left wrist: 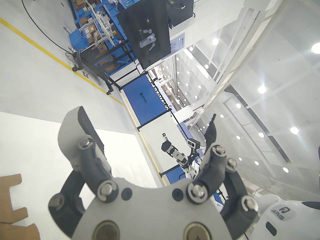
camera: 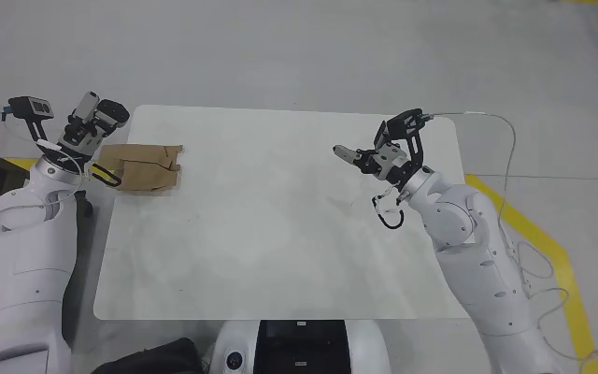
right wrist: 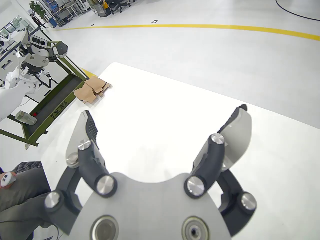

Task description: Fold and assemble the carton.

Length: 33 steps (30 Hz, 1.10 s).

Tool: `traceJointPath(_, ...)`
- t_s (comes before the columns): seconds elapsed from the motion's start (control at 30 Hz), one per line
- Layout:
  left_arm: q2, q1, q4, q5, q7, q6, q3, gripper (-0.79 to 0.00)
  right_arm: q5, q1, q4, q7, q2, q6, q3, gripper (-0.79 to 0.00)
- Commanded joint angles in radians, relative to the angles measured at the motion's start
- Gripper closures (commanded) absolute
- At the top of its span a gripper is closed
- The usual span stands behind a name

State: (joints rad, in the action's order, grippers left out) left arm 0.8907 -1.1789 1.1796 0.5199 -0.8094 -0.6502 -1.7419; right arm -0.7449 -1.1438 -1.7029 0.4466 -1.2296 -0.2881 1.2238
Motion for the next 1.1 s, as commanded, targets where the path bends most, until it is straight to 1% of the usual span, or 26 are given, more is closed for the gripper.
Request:
traceJointPath(0.0,0.0,0.0,0.0,0.0,0.0,0.0,0.0,-0.784,0.0,0.0,0.0,0.0,0.0,0.0,0.0,-0.785)
traceJointPath(0.97,0.0,0.0,0.0,0.0,0.0,0.0,0.0,-0.784,0.0,0.0,0.0,0.0,0.0,0.0,0.0,-0.785)
traceJointPath(1.07,-0.003,-0.011,-0.013,-0.035,0.036,0.023,-0.018,-0.785,0.0,0.0,0.0,0.0,0.0,0.0,0.0,-0.785)
